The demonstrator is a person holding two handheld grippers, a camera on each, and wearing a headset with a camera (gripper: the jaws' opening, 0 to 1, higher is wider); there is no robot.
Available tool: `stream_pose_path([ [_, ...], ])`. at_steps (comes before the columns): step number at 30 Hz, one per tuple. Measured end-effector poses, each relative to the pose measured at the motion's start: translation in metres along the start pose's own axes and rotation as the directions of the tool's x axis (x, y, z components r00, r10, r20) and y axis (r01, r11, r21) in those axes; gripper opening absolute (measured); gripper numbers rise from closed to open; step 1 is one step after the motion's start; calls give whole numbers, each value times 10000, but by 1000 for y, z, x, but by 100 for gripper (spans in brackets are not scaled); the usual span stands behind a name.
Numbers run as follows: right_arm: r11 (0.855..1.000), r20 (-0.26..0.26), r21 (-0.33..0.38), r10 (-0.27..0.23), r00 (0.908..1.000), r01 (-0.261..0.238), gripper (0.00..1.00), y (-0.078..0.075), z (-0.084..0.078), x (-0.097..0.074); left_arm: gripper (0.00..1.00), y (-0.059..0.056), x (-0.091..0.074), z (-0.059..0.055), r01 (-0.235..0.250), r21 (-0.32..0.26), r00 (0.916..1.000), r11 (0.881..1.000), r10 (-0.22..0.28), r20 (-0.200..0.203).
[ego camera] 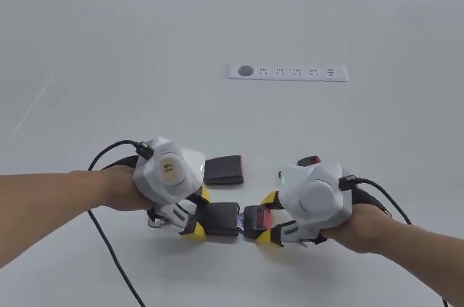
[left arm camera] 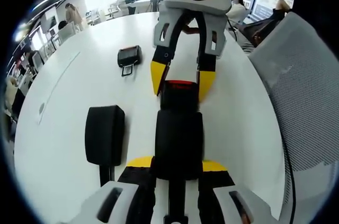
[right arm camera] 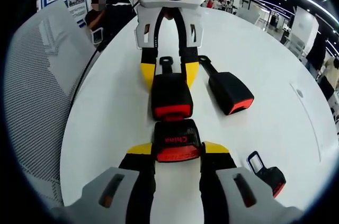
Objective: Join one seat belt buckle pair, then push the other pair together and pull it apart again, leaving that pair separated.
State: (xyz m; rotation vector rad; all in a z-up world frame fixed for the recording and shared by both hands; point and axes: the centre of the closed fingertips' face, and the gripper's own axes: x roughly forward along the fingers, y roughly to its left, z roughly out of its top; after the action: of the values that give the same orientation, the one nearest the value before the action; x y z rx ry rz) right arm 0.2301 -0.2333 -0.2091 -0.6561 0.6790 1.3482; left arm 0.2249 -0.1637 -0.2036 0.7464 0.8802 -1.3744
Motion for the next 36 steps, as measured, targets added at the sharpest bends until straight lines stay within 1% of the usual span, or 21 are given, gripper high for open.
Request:
stream_pose_path([
  [3,10000,-31,49,0,10000,0,29,0,-1,1,30,1,1,-1,4,27,10000,10000,-4,-75],
  [10,10000,-61,53,1,10000,-1,30,1,0,1,30,-1,0,1,9,53,9999,10000,-8,-153],
  [16,10000,-87,27,-40,10000,40,30,1,0,1,30,-1,0,0,67,165,9995,9998,-61,-321],
  [22,10000,-200,-67,-33,9998,31,31,1,-1,1,31,0,0,-1,227,444,9974,9988,-196,-690],
  [30,9998,-275,-187,-31,9996,26,31,1,-2,0,31,2,2,-6,180,357,9961,9992,-148,-870],
  [36,9995,-382,-322,5,9993,-18,31,0,-6,-5,31,4,3,-7,171,346,9948,9993,-135,-1012],
])
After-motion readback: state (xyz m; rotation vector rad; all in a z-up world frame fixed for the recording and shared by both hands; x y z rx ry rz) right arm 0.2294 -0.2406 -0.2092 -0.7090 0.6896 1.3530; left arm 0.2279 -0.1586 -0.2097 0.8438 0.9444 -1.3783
